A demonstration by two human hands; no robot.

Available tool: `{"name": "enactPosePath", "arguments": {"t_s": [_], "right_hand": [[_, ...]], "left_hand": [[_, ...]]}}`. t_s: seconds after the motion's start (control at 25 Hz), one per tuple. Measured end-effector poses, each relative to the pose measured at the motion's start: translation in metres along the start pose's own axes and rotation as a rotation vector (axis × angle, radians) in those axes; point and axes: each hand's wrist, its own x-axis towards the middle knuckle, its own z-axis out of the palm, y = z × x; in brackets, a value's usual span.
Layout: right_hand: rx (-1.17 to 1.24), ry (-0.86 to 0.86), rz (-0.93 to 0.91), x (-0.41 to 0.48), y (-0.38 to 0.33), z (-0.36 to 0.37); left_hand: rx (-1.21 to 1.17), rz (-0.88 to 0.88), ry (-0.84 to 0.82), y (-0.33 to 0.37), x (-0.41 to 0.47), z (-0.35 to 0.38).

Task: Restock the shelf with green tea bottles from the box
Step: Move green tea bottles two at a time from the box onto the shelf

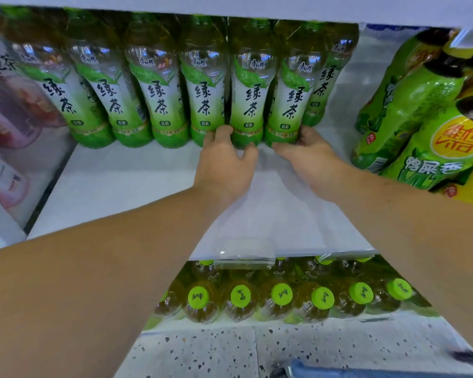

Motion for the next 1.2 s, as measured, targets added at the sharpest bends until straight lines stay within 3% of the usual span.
{"name": "enactPosePath", "arguments": {"t_s": [0.32,0.56,0.8,1.2], "right_hand": [[0.001,0.126,0.063,-0.096,-0.01,0.01],[-0.035,0.084,0.106,-0.186,0.004,0.012],[-0.044,-0.015,0.248,-0.278,-0.004,0.003],[-0.011,0.052,0.434,-0.417,-0.027,-0.041]], "left_hand": [[-0.207,-0.104,-0.36,-0.001,-0.048,-0.05],[-0.195,-0.11,-0.52,-0.014,-0.11,-0.101],[-0.192,-0.191,-0.636,-0.008,-0.183,-0.148],[-0.335,-0.324,-0.633,0.035,-0.298,-0.162]]}}
